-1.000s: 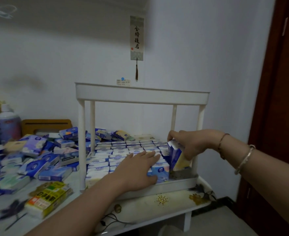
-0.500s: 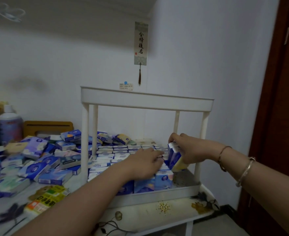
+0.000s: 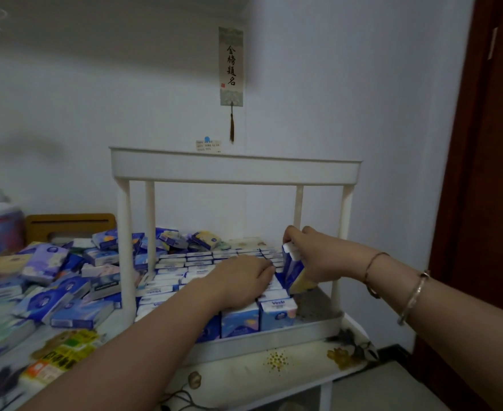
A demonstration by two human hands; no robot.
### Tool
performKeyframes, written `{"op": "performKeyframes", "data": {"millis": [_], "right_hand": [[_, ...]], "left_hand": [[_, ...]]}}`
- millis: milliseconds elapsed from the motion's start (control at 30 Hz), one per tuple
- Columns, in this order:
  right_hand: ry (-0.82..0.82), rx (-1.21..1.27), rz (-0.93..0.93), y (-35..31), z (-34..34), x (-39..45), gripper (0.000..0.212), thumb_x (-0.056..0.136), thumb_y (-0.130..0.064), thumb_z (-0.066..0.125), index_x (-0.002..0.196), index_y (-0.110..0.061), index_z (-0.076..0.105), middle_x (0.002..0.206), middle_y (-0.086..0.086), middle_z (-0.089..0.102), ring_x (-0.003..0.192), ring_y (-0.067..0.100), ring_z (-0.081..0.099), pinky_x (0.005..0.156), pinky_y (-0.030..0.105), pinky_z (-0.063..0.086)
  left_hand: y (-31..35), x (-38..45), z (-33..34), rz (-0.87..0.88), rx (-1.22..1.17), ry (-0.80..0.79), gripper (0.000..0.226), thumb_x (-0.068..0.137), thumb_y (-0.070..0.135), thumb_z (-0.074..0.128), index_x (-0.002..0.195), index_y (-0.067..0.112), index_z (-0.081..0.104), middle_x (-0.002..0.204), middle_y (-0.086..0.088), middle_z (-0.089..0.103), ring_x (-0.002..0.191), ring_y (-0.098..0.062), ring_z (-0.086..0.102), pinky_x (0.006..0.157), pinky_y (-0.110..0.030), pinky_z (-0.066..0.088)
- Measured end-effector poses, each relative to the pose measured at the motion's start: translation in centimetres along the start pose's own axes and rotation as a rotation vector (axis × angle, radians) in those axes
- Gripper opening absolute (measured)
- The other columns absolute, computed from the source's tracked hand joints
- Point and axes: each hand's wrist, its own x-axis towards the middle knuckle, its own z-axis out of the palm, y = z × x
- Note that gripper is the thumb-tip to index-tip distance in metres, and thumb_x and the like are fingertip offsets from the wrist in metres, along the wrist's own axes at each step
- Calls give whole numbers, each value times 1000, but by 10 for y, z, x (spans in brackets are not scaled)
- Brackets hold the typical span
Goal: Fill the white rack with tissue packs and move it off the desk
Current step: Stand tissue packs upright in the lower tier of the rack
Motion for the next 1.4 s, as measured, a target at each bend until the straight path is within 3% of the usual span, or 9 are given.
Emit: {"op": "performKeyframes", "data": {"millis": [67,133,400,567,767,867,1000,1167,1400], "right_hand": [[-9,20,3,1,0,-1,65,76,-20,74,123,-25,31,117,6,40,95,29,56,79,39,55],[-19,27,9,1,-2,-3,62,78,-17,71,125,-24,31,117,7,41,96,29,55,79,39,54],[-208,-173,-9,-12,-32,-23,62,82,-6,61,131,-25,30,120,6,47,99,25,54,73,33,51],[-289,-234,4,-16,-15,-16,66,84,-12,62,138,-19,25,123,10,47,89,22,49,64,29,43],[-298,-52,87,-7,15,-7,71,85,-10,59,142,-7,18,134,14,47,110,26,54,86,31,48],[-281,-13,86,-6,20,-9,58,85,-8,56,137,-5,29,136,14,42,114,25,52,90,29,46],[-246,116,99,-4,19,-13,52,83,-8,57,129,-9,35,122,10,51,106,23,53,84,30,47],[-279,229,168,-1,32,-21,86,83,-12,63,146,-13,5,127,11,52,106,23,55,90,32,50],[-189,434,161,-3,49,-16,94,84,-6,62,147,-14,-7,116,5,52,100,16,53,87,25,45]], "left_hand": [[2,-1,1,3,-43,4,38,103,34,29,133,24,50,125,-5,61,113,-24,55,93,-33,43],[1,0,3,8,-77,-23,41,103,32,31,142,26,43,135,-3,56,120,-21,52,97,-30,40],[-1,-1,5,-5,-29,-40,42,103,35,30,143,31,41,140,-1,52,123,-21,50,104,-35,38],[-1,-3,8,-21,-114,2,40,102,31,33,139,28,48,123,-11,62,111,-28,56,87,-29,41],[-1,-17,-2,-24,-366,-21,47,97,46,45,139,25,47,142,8,50,126,-8,48,108,-26,36],[4,-28,-5,-1,-248,-156,47,86,63,52,123,34,45,134,6,51,131,-16,44,111,-36,34],[8,-35,-1,40,137,-213,78,91,56,47,153,24,11,161,5,7,147,-11,11,119,-42,15],[7,-38,8,41,186,-179,77,95,51,43,154,24,1,161,7,-4,148,-10,0,121,-39,6],[6,-35,10,41,216,-164,82,93,49,49,154,23,0,161,6,-3,148,-11,2,120,-41,10]]}}
